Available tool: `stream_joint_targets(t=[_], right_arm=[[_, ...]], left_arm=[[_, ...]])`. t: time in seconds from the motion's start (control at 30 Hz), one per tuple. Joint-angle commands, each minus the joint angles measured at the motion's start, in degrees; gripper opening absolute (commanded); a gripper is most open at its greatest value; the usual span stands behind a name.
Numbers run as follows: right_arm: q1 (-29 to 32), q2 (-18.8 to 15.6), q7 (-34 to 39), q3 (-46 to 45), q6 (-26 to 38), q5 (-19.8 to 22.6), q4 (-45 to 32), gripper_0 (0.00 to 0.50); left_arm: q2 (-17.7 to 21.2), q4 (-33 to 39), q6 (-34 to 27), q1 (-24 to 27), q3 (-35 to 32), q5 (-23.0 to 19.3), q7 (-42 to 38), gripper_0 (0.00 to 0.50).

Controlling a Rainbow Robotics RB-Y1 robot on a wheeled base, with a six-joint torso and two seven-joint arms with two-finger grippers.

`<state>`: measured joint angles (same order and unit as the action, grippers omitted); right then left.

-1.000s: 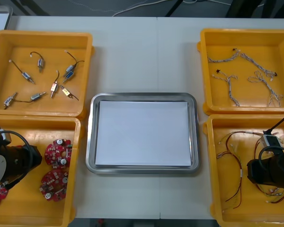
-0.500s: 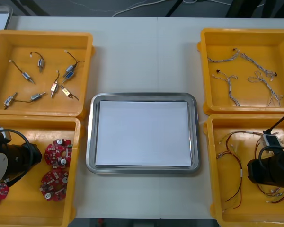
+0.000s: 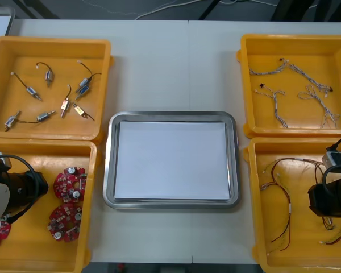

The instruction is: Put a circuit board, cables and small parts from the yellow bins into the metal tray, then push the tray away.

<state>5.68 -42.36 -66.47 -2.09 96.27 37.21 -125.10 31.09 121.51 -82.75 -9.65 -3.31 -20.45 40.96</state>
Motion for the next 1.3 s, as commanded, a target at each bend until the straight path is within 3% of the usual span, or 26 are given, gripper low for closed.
stream_joint_targets(t=[0.03,0.13,0.23,0.43,0.6,0.73,0.8,1.17,1.3], right_arm=[[-1.4,-0.9,-2.1,-4.4,3.0,2.6,-3.8,0.000],[-1.4,-0.9,-2.3,-6.6,4.7,5.2,-4.9,0.000],[-1.7,-0.9,-2.7,-8.7,7.4,7.0,-6.2,0.000],[-2.7,-0.6,-3.4,-12.3,13.7,7.7,-10.3,0.000],[-3.1,0.6,-4.4,-15.9,13.7,8.3,-14.1,0.000],[-3.1,1.1,-5.6,-18.8,13.7,10.8,-15.7,0.000],[-3.2,1.1,-6.2,-19.8,13.7,12.1,-16.0,0.000],[-3.5,1.0,-17.6,-21.4,13.7,14.2,-18.9,0.000],[-3.7,1.1,-18.3,-20.3,13.7,14.8,-20.7,0.000]], left_arm=[[0.2,1.4,0.0,1.0,-0.5,0.8,1.5,0.000],[1.0,4.1,-3.3,1.0,-2.1,1.9,5.0,0.000],[1.3,6.1,-6.0,1.3,-4.9,0.1,8.3,0.000],[3.2,9.7,-10.2,1.6,-8.2,-2.0,12.9,0.000],[4.9,13.7,-16.1,2.8,-9.4,-2.7,13.7,0.000],[5.6,17.0,-24.3,6.2,-10.1,-3.5,13.0,0.000],[5.9,18.1,-27.2,8.0,-10.7,-4.6,12.7,0.000],[9.2,18.8,-27.2,15.5,-12.8,-15.9,9.5,0.000],[11.2,18.8,-27.2,16.9,-12.8,-20.8,7.8,0.000]])
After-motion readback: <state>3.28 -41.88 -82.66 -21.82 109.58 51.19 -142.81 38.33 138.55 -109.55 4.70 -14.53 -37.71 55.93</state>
